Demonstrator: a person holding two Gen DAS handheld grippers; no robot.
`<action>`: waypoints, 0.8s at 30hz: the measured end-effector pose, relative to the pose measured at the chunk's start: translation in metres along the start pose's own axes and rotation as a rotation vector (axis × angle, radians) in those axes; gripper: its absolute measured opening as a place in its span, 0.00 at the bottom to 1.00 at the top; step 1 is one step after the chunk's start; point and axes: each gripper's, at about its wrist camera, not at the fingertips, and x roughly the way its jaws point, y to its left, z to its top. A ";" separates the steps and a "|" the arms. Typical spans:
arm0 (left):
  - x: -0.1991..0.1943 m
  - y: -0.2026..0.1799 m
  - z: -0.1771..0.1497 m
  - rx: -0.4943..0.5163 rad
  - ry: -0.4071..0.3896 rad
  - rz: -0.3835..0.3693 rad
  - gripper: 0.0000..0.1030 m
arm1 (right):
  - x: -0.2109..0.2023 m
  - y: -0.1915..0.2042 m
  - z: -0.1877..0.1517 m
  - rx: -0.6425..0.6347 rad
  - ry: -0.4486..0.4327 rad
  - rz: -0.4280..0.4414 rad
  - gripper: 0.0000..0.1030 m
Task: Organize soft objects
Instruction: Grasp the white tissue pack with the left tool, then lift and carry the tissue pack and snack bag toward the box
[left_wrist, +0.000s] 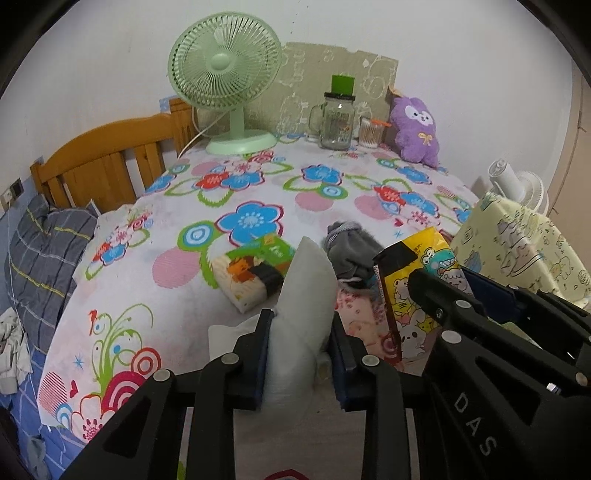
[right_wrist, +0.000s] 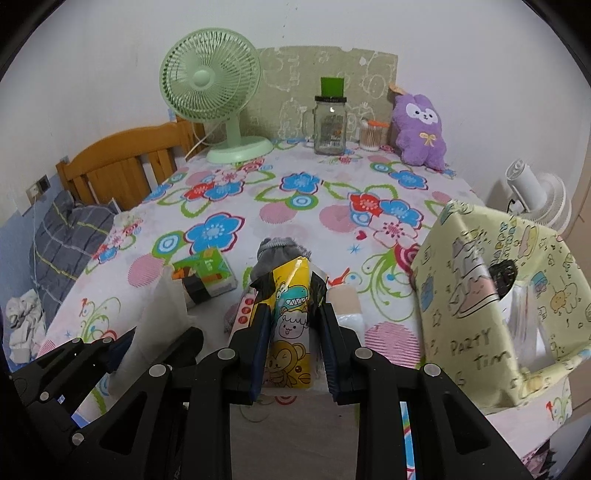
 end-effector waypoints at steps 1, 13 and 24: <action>-0.003 -0.002 0.002 0.001 -0.004 -0.002 0.26 | -0.003 -0.002 0.002 0.003 -0.007 0.002 0.29; -0.036 -0.015 0.017 0.008 -0.076 0.003 0.27 | -0.039 -0.011 0.016 0.003 -0.078 0.020 0.29; -0.066 -0.026 0.029 0.008 -0.137 0.015 0.27 | -0.072 -0.019 0.030 -0.011 -0.130 0.043 0.29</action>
